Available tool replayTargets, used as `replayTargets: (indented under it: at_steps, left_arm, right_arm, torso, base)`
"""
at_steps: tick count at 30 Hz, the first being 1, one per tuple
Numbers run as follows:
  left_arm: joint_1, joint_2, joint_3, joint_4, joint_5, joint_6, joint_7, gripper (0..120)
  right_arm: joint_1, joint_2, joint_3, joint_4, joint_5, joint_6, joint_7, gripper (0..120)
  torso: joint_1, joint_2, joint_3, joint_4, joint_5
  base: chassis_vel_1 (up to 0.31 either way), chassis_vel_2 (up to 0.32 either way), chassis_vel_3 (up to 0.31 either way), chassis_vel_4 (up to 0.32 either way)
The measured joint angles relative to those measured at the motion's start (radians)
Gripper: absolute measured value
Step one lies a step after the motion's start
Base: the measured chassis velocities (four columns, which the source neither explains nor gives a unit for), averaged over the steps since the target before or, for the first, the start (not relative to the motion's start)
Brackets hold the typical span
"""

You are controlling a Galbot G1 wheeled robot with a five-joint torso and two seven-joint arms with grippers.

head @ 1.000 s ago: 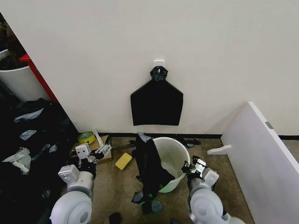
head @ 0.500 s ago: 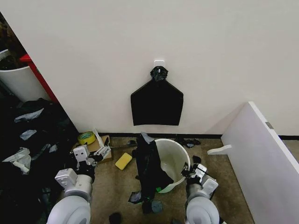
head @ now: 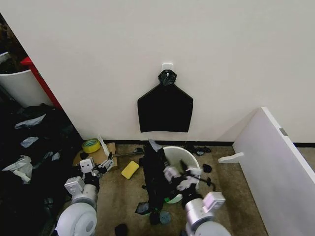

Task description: Place the garbage bag over the trash bin.

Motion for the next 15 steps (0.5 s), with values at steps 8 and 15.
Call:
replayTargets:
  at_steps: [8,15]
  left_arm:
    - [0.007,0.031,0.004,-0.050,-0.038,0.015,-0.006,100]
    - [0.009,0.017,0.028,-0.068,-0.049,0.032,-0.012,100]
  right_arm:
    - [0.077,0.018,-0.043,-0.064,0.025,-0.056,-0.009,100]
    - [0.088,0.019,-0.051,-0.067,0.028,-0.129,0.052,98]
  torso:
    - [0.000,0.000,0.000,0.0000,0.0003]
    - [0.000,0.000,0.000,0.0000,0.0001]
  base:
    - [0.000,0.000,0.000,0.000]
    - [0.000,0.000,0.000,0.000]
